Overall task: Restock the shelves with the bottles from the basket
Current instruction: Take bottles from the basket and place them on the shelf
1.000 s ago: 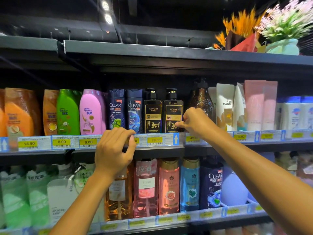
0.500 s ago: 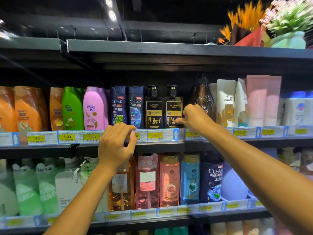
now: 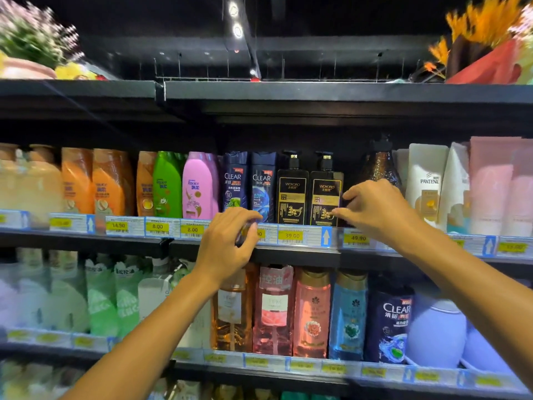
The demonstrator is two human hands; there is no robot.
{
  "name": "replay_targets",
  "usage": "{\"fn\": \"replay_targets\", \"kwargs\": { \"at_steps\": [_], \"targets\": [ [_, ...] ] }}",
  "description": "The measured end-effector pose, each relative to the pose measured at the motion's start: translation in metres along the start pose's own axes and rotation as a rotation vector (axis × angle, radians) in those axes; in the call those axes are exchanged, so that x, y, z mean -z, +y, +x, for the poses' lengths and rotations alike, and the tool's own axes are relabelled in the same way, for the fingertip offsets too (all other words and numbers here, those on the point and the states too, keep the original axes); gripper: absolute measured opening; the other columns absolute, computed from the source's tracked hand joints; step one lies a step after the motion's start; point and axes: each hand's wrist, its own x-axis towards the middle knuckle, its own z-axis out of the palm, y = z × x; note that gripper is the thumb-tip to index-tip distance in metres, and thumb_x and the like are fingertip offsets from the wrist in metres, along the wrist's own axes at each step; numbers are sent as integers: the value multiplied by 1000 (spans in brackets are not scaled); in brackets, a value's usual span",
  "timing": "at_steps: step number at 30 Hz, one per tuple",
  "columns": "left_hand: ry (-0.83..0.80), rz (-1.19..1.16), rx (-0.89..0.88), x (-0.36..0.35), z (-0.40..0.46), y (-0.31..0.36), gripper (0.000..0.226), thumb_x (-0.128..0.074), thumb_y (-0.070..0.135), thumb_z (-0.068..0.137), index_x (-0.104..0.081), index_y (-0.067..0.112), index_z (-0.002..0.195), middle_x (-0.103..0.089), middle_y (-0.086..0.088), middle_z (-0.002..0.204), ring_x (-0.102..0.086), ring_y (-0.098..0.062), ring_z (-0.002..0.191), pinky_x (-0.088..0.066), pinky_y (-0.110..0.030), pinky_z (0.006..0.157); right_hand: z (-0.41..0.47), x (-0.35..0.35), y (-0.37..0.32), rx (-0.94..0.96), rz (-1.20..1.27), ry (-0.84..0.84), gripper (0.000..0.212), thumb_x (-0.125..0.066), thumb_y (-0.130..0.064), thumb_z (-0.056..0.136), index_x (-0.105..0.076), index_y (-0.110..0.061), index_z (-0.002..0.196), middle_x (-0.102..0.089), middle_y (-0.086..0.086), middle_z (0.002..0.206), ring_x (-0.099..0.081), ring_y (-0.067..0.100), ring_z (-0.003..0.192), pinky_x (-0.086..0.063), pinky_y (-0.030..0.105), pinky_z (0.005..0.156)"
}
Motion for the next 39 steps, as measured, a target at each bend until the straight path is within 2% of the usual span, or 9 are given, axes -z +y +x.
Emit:
{"fn": "replay_targets", "kwargs": {
  "at_steps": [2, 9, 14, 18, 22, 25, 28, 32, 39],
  "targets": [
    [-5, -2, -24, 9, 8, 2, 18, -62, 15, 94, -69, 12, 110, -67, 2, 105, -60, -14, 100, -50, -30, 85, -2, 3, -3, 71, -1, 83, 36, -74, -41, 87, -76, -12, 109, -78, 6, 92, -71, 20, 83, -59, 35, 81],
    [21, 32, -80, 64, 75, -36, 27, -68, 21, 90, -67, 19, 117, -66, 5, 109, -59, -20, 103, -49, -37, 91, 18, -2, -39, 247, 113, 249, 36, -74, -40, 87, -73, -20, 117, -77, -5, 93, -71, 7, 83, -62, 37, 82],
    [-256, 120, -134, 91, 136, -77, 46, -77, 32, 87, -63, 20, 130, -66, 0, 117, -57, -23, 110, -48, -45, 96, 50, -15, -76, 319, 134, 291, 45, -73, -40, 88, -65, -23, 129, -71, -7, 110, -65, 7, 99, -59, 34, 89],
    [-514, 200, -140, 88, 172, -81, 56, -74, 38, 89, -59, 18, 139, -64, -4, 134, -59, -21, 122, -47, -40, 104, 82, -14, -95, 352, 19, 275, 50, -71, -45, 88, -60, -24, 132, -66, -4, 121, -57, 14, 114, -50, 37, 99],
    [-634, 209, -127, 82, 190, -78, 51, -76, 36, 87, -64, 17, 134, -68, -5, 129, -63, -23, 115, -50, -32, 97, 108, -16, -104, 323, -131, 85, 63, -71, -52, 86, -54, -24, 139, -61, 1, 133, -50, 20, 126, -45, 31, 95],
    [-659, 174, -110, 77, 191, -79, 44, -77, 34, 87, -69, 20, 128, -69, -2, 125, -63, -20, 111, -46, -25, 90, 115, -21, -106, 342, -147, -41, 65, -75, -52, 82, -55, -21, 137, -64, 2, 125, -60, 19, 112, -51, 29, 84],
    [-647, 148, -68, 77, 191, -80, 40, -79, 34, 85, -73, 19, 122, -70, 0, 119, -63, -16, 107, -45, -23, 84, 118, -25, -105, 380, -139, -31, 59, -78, -44, 81, -59, -21, 132, -66, 1, 120, -63, 17, 105, -55, 33, 85],
    [-597, 108, -35, 76, 186, -81, 41, -82, 33, 82, -74, 17, 119, -72, 1, 113, -62, -12, 100, -42, -11, 67, 119, -28, -98, 423, -74, -11, 57, -80, -37, 81, -59, -21, 132, -64, -1, 120, -59, 14, 106, -45, 22, 78],
    [-589, 92, 17, 75, 184, -78, 46, -83, 33, 81, -73, 15, 122, -72, -1, 112, -66, -14, 100, -45, -9, 65, 119, -32, -91, 441, -8, 1, 61, -80, -34, 82, -56, -22, 137, -63, -5, 122, -48, 3, 104, -39, 21, 82]
  ]
}}
